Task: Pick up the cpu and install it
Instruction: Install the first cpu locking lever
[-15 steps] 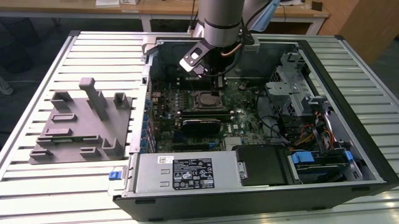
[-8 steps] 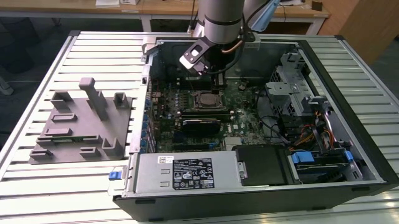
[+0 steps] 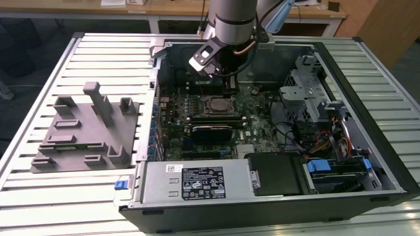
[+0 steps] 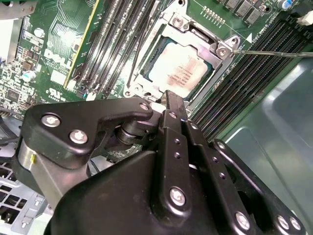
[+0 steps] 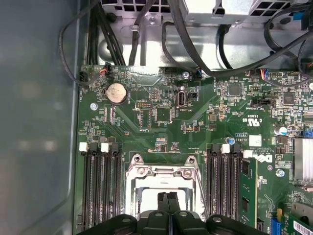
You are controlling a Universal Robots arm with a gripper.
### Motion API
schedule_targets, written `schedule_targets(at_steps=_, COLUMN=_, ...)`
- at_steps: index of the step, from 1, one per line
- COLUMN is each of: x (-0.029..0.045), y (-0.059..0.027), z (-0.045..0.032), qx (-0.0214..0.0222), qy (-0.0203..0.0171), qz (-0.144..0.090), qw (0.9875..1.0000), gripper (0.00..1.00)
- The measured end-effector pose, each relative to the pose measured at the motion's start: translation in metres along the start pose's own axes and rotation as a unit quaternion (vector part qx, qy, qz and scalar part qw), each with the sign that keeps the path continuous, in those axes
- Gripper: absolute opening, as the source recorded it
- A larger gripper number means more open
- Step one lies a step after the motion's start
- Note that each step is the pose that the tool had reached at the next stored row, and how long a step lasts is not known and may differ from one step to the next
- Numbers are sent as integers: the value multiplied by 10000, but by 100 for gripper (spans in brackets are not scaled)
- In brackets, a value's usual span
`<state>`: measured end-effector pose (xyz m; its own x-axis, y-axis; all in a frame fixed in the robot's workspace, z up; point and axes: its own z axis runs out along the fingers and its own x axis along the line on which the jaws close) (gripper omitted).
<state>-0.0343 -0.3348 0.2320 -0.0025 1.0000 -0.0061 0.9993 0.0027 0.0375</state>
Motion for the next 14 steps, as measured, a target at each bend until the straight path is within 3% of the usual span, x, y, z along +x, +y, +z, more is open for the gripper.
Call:
schedule_targets(at_steps=11, x=0, y=2, z=-29, qx=-1, qy=-1, qz=-12, qw=10000, gripper=11)
schedule_targets(at_steps=14, x=0, y=2, z=-29, qx=-2, qy=9, qz=-304, qw=9995, gripper=11)
